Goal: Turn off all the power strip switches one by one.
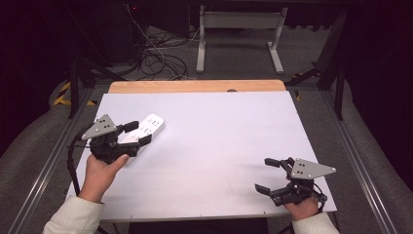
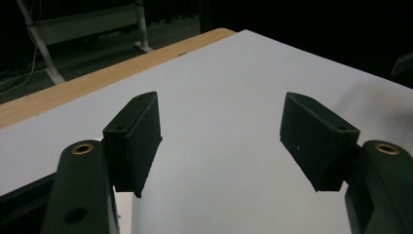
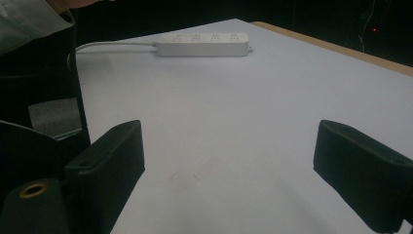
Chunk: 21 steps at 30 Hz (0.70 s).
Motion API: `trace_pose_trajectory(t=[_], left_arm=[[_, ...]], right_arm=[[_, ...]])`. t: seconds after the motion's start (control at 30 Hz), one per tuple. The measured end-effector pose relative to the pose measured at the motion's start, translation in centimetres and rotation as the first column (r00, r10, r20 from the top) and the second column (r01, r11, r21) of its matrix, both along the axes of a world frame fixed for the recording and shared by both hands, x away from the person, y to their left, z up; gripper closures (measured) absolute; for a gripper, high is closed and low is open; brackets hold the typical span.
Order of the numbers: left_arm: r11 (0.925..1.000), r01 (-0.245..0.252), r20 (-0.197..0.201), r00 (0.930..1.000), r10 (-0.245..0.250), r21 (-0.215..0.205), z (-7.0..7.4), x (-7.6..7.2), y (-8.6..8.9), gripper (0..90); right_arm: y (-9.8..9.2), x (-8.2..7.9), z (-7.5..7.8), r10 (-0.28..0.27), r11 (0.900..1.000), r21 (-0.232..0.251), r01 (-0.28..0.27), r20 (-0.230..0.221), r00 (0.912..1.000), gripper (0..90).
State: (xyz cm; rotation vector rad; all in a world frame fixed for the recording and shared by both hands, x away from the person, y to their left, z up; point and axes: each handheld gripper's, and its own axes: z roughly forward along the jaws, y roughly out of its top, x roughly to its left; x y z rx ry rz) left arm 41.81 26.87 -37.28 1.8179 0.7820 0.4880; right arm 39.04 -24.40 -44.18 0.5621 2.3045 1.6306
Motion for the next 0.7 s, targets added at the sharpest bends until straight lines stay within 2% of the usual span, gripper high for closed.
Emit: trace_pose_trajectory(t=[0.07,0.2,0.3,0.5,0.57,0.67,0.7], left_arm=[[0.9998,0.016,0.020,0.9997,-0.015,-0.008,-0.4,-0.8,-0.1,30.3],[0.9985,0.037,0.058,0.9975,-0.039,0.039,-1.5,-2.0,-0.5,27.3],[0.9978,0.055,0.068,0.9960,-0.058,0.038,-2.4,-2.9,-0.6,25.1],[0.9960,0.076,0.120,0.9894,-0.081,0.046,-4.7,-4.5,-0.7,23.0],[0.9968,0.069,0.141,0.9873,-0.074,0.040,-5.7,-5.0,-0.6,23.1],[0.9975,0.054,0.134,0.9892,-0.059,0.047,-7.3,-5.5,-0.2,23.4],[0.9977,0.050,0.118,0.9915,-0.055,0.046,-7.8,-5.7,-0.2,23.4]], right_arm=[[0.0,0.0,0.0,-0.002,1.000,-0.001,0.002,0.000,1.0000,12.0],[0.1,0.0,0.0,-0.003,1.000,-0.002,0.003,-0.001,1.0000,12.0],[0.1,0.0,0.0,-0.005,1.000,-0.004,0.005,0.001,1.0000,12.0],[0.0,0.0,0.0,-0.009,1.000,-0.005,0.009,-0.001,1.0000,12.0],[0.0,-0.1,0.0,-0.009,1.000,-0.005,0.009,0.000,1.0000,12.0],[0.0,-0.1,0.0,-0.010,1.000,-0.008,0.010,0.000,0.9999,12.0],[0.0,-0.1,0.0,-0.011,1.000,-0.008,0.011,-0.004,0.9999,12.0]])
